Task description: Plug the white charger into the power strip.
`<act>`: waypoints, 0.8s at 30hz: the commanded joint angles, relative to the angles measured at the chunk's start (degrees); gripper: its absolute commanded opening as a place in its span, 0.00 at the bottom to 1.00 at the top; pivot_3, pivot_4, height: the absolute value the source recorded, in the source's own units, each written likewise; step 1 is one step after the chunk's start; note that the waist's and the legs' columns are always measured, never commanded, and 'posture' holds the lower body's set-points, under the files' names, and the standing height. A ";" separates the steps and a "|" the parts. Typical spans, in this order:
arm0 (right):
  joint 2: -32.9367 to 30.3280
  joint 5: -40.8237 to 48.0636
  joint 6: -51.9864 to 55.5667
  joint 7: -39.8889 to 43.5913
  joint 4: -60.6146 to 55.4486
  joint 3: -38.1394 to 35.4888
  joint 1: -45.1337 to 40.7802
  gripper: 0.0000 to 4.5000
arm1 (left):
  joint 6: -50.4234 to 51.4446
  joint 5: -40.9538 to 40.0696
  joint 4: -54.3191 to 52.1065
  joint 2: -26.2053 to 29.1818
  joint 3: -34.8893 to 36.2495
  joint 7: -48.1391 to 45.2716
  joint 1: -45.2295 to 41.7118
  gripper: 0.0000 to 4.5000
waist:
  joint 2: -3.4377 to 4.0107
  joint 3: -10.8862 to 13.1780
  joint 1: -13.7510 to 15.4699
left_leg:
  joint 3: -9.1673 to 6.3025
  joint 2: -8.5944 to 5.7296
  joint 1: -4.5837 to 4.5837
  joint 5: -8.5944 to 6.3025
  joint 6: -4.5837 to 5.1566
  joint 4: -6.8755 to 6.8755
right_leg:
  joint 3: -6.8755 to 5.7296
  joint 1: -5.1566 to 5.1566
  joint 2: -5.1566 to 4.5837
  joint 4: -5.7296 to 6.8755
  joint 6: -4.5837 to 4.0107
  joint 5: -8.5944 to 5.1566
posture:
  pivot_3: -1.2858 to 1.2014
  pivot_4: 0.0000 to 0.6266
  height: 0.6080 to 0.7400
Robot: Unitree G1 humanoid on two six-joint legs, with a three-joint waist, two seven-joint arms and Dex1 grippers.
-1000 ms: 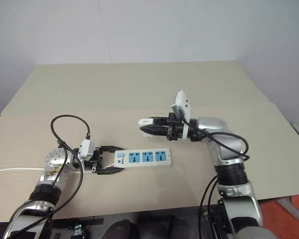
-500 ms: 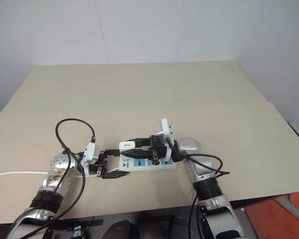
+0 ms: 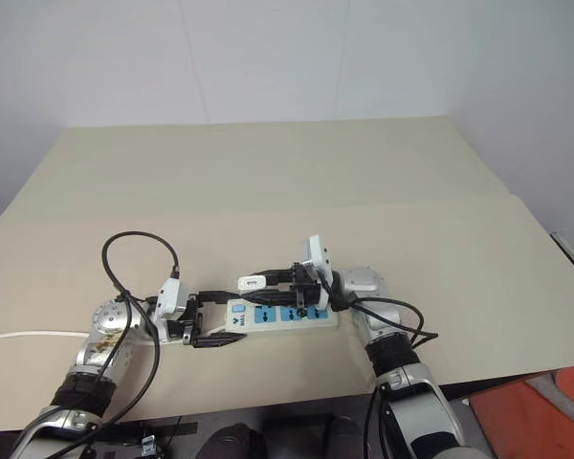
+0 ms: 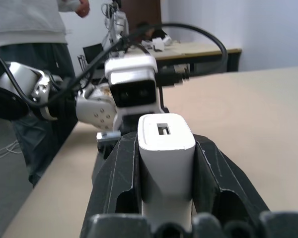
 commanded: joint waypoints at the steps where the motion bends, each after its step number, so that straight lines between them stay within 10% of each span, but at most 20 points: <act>1: -0.40 0.42 -1.17 0.59 -0.38 -0.89 -1.03 0.24 | 0.17 -0.54 -1.64 0.46 0.37 0.52 -0.03 0.72 | 0.00 0.00 0.00 | 0.01 0.00 0.00 0.00 0.00 -0.01 | 0.00 0.00 0.00 0.00 0.00 0.00 | 0.52 0.24 1.00; 24: -1.42 -1.80 -5.15 2.06 5.77 -0.04 1.23 0.24 | 0.28 -0.60 -1.76 1.08 0.87 0.91 0.14 0.72 | 0.01 -0.01 -0.08 | 0.00 0.02 0.15 0.00 0.00 -0.03 | 0.03 0.13 0.00 -0.01 -0.01 0.00 | 0.52 0.24 1.00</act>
